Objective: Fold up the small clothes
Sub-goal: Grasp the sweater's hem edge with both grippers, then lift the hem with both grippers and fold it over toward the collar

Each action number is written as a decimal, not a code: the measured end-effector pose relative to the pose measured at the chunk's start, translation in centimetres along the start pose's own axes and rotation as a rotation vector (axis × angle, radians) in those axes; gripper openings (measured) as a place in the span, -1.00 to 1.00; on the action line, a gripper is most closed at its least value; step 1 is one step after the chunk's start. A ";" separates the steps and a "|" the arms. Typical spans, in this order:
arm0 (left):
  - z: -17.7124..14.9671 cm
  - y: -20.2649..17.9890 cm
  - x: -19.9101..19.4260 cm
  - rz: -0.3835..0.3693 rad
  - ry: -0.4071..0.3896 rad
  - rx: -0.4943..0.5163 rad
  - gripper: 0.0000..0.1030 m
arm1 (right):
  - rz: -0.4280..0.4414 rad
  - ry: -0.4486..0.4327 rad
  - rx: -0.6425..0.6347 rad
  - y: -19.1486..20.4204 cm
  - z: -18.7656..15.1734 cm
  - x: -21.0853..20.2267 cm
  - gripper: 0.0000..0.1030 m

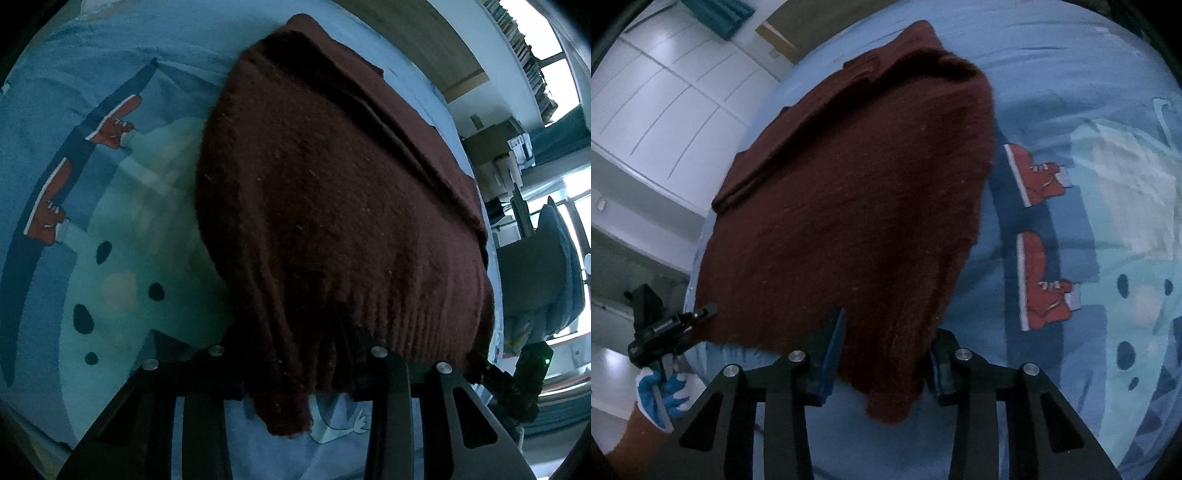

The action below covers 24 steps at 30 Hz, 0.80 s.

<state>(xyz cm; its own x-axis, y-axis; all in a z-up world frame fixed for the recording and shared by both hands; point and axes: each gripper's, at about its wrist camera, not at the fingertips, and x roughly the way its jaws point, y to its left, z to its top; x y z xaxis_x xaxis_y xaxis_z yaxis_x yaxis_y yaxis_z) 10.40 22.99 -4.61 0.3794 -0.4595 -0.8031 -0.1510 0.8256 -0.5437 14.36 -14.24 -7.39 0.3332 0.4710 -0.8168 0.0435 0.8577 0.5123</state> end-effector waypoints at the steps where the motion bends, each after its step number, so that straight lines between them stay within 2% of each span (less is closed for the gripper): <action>1: 0.1 0.0 0.2 -0.006 0.005 0.002 -0.38 | 0.003 0.000 0.005 -0.1 0.0 0.1 -0.24; 9: 0.0 -0.4 0.7 -0.038 0.014 -0.011 -0.39 | 0.026 -0.001 0.020 -0.5 0.0 -0.1 -0.28; 15: 0.2 0.9 0.2 -0.043 0.011 -0.046 -0.70 | 0.045 -0.010 0.054 -1.7 -0.4 -0.4 -0.53; 21: 0.2 1.3 -0.4 -0.052 0.004 -0.052 -0.79 | 0.058 -0.010 0.062 -1.9 -0.5 -0.7 -0.74; 24: 0.3 1.1 -0.5 -0.057 0.003 -0.046 -0.84 | 0.071 -0.020 0.062 -1.8 -0.4 -0.9 -0.78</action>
<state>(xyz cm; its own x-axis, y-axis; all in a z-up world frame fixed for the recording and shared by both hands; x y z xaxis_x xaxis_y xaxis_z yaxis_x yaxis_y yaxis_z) 10.35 24.26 -4.70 0.3856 -0.5067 -0.7711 -0.1706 0.7822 -0.5993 13.58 -16.17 -7.68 0.3562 0.5251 -0.7729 0.0777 0.8077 0.5845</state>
